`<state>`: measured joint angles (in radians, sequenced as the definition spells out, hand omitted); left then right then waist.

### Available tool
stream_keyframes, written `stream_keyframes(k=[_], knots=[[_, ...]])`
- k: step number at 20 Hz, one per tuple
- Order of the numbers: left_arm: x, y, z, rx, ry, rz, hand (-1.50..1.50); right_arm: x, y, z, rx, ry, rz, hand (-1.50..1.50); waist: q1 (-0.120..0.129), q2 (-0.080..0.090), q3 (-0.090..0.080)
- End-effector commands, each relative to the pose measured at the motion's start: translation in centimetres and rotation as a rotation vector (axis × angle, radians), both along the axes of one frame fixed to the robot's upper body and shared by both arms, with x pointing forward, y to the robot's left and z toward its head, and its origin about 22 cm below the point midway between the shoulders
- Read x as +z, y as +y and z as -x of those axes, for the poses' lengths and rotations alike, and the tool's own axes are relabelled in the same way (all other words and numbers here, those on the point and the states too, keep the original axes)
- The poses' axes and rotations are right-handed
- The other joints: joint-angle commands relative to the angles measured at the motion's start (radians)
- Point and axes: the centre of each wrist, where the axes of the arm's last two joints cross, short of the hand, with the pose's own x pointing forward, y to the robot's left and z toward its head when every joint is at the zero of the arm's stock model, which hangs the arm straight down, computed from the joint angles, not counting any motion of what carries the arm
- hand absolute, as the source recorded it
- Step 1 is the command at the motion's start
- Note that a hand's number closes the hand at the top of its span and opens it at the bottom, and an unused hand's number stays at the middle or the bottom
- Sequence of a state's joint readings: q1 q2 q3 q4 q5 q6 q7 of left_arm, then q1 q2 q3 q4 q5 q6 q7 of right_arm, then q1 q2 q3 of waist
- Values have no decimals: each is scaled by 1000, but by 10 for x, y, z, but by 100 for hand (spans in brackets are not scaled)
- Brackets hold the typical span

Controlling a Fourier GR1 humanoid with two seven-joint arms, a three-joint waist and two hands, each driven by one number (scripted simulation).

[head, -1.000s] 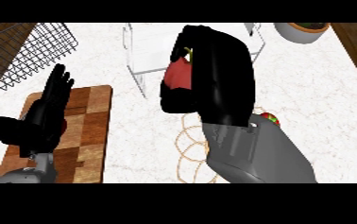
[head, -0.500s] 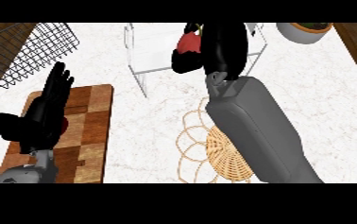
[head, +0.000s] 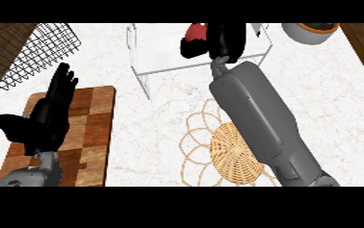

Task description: Pick the bell pepper from the placemat and place it in the tiered shelf

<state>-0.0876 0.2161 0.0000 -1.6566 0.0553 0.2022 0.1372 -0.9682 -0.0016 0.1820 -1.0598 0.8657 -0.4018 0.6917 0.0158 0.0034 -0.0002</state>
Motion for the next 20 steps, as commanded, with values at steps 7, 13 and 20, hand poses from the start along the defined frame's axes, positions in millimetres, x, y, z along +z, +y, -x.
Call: stream_keyframes(k=[7, 13, 20], knots=[[-6, -12, 5, -20, -14, 6, 0, -6, -2, -30, -24, 62, -167, -150, 4, 1, 0], [20, 6, 4, -21, 2, -5, 0, -17, -8, -48, 27, 68, -192, -150, 16, 4, 0], [-5, 0, 12, -12, 4, -11, 0, 13, -29, -51, 104, -76, -306, -150, 2, -2, 1]])
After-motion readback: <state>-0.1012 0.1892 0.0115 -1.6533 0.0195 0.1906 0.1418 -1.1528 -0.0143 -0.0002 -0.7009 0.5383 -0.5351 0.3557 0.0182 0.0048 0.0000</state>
